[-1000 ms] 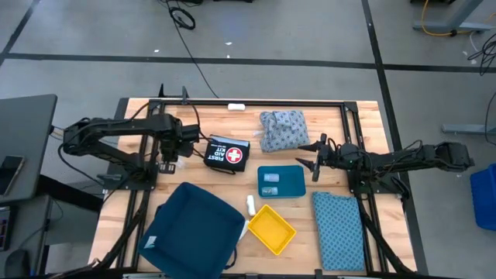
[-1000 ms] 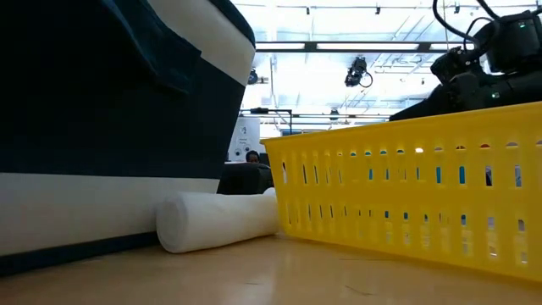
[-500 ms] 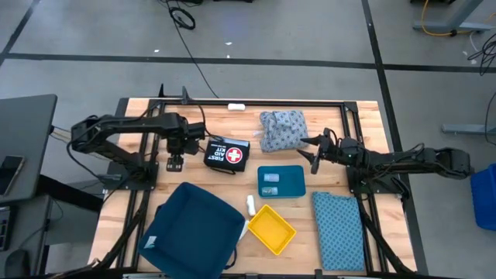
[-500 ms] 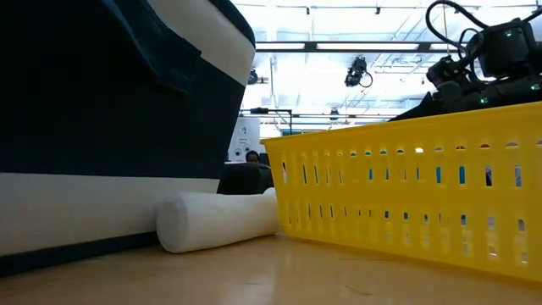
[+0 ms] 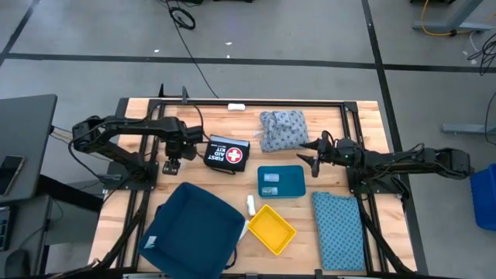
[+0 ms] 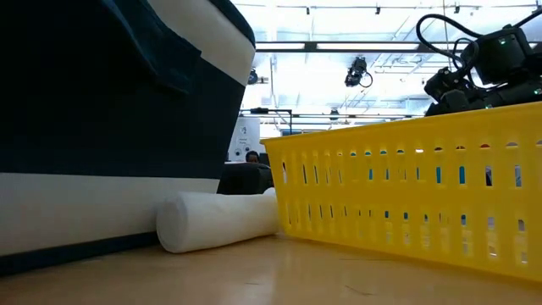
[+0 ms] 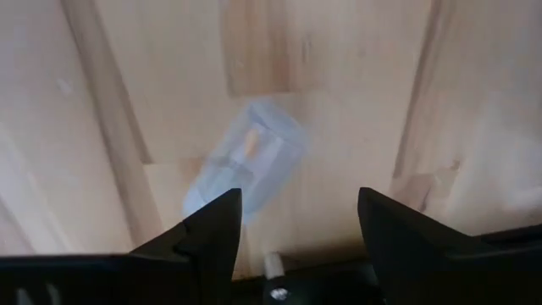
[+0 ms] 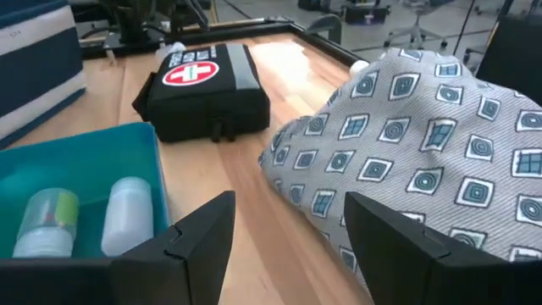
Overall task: Pick & place medical supplies in basket/bin
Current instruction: Put the pill bottle into the blue bin
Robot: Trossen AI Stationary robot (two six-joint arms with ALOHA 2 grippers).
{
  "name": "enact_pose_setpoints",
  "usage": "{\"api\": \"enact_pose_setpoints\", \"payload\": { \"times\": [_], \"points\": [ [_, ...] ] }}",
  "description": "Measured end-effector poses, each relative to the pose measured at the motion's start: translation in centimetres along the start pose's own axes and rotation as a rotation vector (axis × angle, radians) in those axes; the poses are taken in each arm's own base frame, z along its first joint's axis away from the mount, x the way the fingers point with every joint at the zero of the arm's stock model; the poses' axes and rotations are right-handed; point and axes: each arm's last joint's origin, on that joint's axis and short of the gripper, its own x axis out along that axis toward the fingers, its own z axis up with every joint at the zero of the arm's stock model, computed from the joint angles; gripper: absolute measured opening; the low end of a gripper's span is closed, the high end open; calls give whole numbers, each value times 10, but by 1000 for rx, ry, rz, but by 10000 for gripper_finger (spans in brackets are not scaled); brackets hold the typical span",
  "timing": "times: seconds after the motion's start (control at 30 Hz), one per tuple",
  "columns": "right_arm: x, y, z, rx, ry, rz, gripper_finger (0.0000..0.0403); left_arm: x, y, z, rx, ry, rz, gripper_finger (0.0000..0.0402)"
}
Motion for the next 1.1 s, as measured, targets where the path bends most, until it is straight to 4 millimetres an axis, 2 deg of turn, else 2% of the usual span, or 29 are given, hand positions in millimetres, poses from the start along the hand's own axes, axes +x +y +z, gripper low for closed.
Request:
{"api": "enact_pose_setpoints", "payload": {
  "times": [0.2,0.43,0.73,1.1],
  "points": [
    [0,-2,-2,-32,17,-61,233,0,6,4,5,-49,43,225],
    [0,-8,-2,-53,19,-123,233,0,13,-1,-24,-52,22,225],
    [0,-12,-2,-42,19,-129,233,0,21,-4,2,-89,-9,225],
    [0,-12,-1,-62,20,-126,233,21,29,4,14,-3,-101,225]
  ]
}}
